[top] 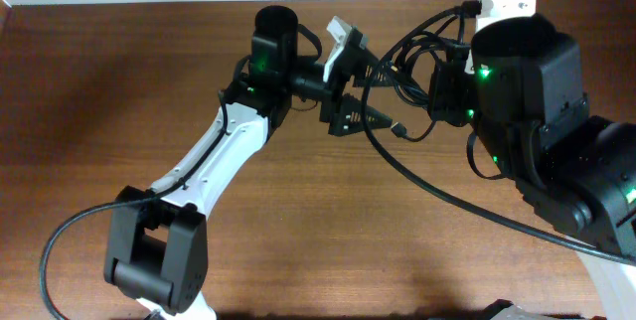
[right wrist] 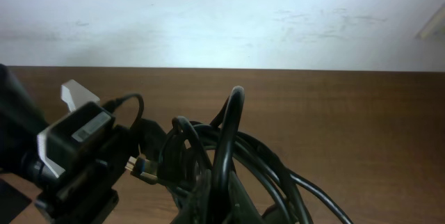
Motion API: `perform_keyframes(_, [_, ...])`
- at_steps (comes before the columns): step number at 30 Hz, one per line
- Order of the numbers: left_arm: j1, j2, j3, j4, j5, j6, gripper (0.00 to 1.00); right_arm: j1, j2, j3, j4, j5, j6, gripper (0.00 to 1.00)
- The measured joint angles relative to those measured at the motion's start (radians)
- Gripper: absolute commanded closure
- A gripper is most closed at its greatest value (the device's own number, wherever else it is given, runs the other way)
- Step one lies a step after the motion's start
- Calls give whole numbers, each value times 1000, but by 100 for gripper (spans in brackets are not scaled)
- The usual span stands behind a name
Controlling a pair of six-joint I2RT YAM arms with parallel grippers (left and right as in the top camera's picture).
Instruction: Untangle cables
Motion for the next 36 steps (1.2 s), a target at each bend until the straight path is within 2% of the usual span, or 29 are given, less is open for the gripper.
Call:
perform_keyframes(3, [0, 1, 1, 156, -3, -74, 2, 0, 0, 0, -8, 0, -1, 96])
perform_keyframes(5, [0, 1, 1, 192, -16, -109, 2, 0, 0, 0, -18, 0, 0, 96])
perform_keyframes(8, [0, 1, 1, 188, -48, -135, 1, 0, 0, 0, -28, 0, -1, 96])
perform_keyframes(10, [0, 1, 1, 187, -68, -146, 8, 0, 0, 1, -32, 0, -1, 96])
perform_keyframes(14, [-2, 1, 1, 187, -87, -158, 2, 0, 0, 0, -37, 0, -5, 96])
perform_keyframes(19, [-16, 1, 1, 186, -100, -161, 2, 0, -8, 1, -37, -1, -5, 96])
perform_keyframes(21, [-26, 1, 1, 185, -110, -161, 7, 0, -20, 1, -37, -1, -5, 96])
perform_keyframes(22, [-31, 1, 1, 185, -116, -162, 27, 0, -29, 0, -37, -1, -5, 96])
perform_keyframes(23, [-36, 1, 1, 184, -120, -161, 96, 0, -39, 1, -37, -1, -6, 96])
perform_keyframes(24, [-41, 1, 1, 182, -123, -166, 100, 0, -44, 0, -37, -1, -6, 96])
perform_keyframes(30, [-66, 1, 1, 183, -144, -162, 100, 0, -87, 1, -46, 0, -8, 96])
perform_keyframes(32, [-66, 1, 1, 183, -146, -162, 95, 0, -87, 1, -52, -1, -9, 96])
perform_keyframes(33, [-66, 1, 1, 183, -147, -162, 85, 0, -87, 1, -53, -1, -8, 96])
perform_keyframes(35, [-66, 1, 1, 185, -147, -161, 38, 0, -87, 1, -53, -1, -9, 96])
perform_keyframes(36, [-66, 1, 1, 184, -147, -163, 29, 0, -87, 1, -52, -1, -9, 96])
